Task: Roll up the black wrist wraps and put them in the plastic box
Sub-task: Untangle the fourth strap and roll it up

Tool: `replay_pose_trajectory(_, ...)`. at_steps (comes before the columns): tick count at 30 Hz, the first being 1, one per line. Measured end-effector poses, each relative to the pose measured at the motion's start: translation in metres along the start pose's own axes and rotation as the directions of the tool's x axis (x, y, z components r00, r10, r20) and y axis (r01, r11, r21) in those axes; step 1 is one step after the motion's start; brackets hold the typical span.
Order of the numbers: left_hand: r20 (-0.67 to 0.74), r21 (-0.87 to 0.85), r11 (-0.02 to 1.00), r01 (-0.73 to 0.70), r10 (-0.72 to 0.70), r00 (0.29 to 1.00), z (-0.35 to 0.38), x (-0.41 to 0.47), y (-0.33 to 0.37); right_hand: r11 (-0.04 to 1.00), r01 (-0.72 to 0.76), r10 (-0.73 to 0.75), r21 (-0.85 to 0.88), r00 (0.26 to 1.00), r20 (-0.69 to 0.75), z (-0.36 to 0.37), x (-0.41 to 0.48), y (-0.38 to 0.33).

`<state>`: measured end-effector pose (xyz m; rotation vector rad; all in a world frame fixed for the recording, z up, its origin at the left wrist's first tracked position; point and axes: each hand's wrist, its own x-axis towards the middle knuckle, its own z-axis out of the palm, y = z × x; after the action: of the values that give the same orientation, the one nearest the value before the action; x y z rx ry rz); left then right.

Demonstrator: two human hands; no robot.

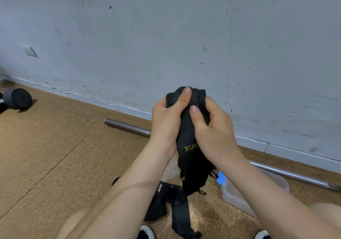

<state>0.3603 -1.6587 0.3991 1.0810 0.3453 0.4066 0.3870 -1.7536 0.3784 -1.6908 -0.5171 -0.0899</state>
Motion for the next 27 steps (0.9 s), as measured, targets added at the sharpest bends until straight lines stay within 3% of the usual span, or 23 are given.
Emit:
replay_pose_trajectory(2, -0.037, 0.096, 0.995, 0.04, -0.037, 0.999, -0.002, 0.004, 0.0, 1.0, -0.025, 0.026, -0.015, 0.999, 0.041, 0.0, -0.001, -0.001)
replay_pose_trajectory(3, -0.067, 0.144, 0.99, -0.001, 0.011, 0.998, -0.002, 0.004, -0.002, 0.997, -0.076, 0.074, 0.027, 0.996, 0.055, -0.001, 0.001, 0.0)
replay_pose_trajectory(4, -0.093, 0.211, 0.973, -0.088, 0.11, 0.99, -0.001, 0.006, -0.007, 0.989, -0.126, 0.122, 0.074, 0.991, 0.063, -0.002, 0.003, 0.001)
replay_pose_trajectory(6, -0.046, 0.447, 0.84, -0.308, 0.365, 0.93, 0.001, 0.008, -0.013, 0.983, -0.147, 0.144, 0.109, 0.989, 0.036, -0.005, 0.007, 0.003)
replay_pose_trajectory(8, 0.029, 0.546, 0.732, -0.407, 0.469, 0.883, 0.007, 0.003, -0.018, 0.996, -0.075, 0.076, 0.044, 0.996, -0.036, -0.008, 0.009, 0.004)
replay_pose_trajectory(9, 0.028, 0.532, 0.748, -0.396, 0.452, 0.891, 0.009, 0.002, -0.019, 1.0, -0.03, 0.03, 0.0, 0.997, -0.071, -0.009, 0.009, 0.005)
replay_pose_trajectory(12, 0.009, 0.318, 0.923, -0.218, 0.227, 0.974, 0.012, -0.001, -0.018, 0.986, 0.088, -0.107, -0.143, 0.986, -0.132, -0.01, 0.008, 0.005)
replay_pose_trajectory(13, 0.007, 0.31, 0.929, -0.201, 0.209, 0.978, 0.013, -0.002, -0.017, 0.974, 0.11, -0.136, -0.198, 0.983, -0.125, -0.01, 0.008, 0.004)
replay_pose_trajectory(15, -0.015, 0.401, 0.873, -0.278, 0.31, 0.951, 0.014, -0.002, -0.018, 0.971, 0.089, -0.117, -0.222, 0.986, -0.115, -0.007, 0.009, 0.004)
replay_pose_trajectory(17, -0.014, 0.453, 0.8, -0.394, 0.448, 0.894, 0.015, -0.001, -0.015, 1.0, -0.004, 0.004, 0.005, 1.0, -0.027, -0.012, 0.012, -0.001)
replay_pose_trajectory(19, -0.048, 0.458, 0.767, -0.448, 0.525, 0.85, 0.011, 0.006, -0.009, 0.944, -0.214, 0.15, 0.25, 0.956, 0.252, -0.023, 0.012, -0.003)
replay_pose_trajectory(20, -0.096, 0.444, 0.784, -0.434, 0.524, 0.846, 0.007, 0.012, -0.005, 0.929, -0.285, 0.178, 0.236, 0.903, 0.39, -0.028, 0.01, -0.004)
replay_pose_trajectory(21, -0.15, 0.416, 0.82, -0.394, 0.489, 0.859, 0.003, 0.017, -0.002, 0.943, -0.291, 0.186, 0.164, 0.863, 0.469, -0.031, 0.008, -0.004)
replay_pose_trajectory(23, -0.191, 0.263, 0.933, -0.247, 0.301, 0.934, -0.003, 0.021, 0.001, 0.982, -0.189, 0.166, 0.019, 0.902, 0.399, -0.028, 0.005, 0.001)
replay_pose_trajectory(25, -0.054, 0.091, 0.995, -0.042, 0.047, 0.997, -0.002, 0.018, 0.001, 0.991, -0.128, 0.132, -0.029, 0.969, 0.207, -0.022, 0.006, 0.004)
replay_pose_trajectory(27, 0.124, 0.211, 0.974, 0.082, -0.11, 0.986, -0.001, 0.01, -0.002, 0.991, -0.129, 0.13, -0.027, 0.991, 0.037, -0.021, 0.011, 0.005)
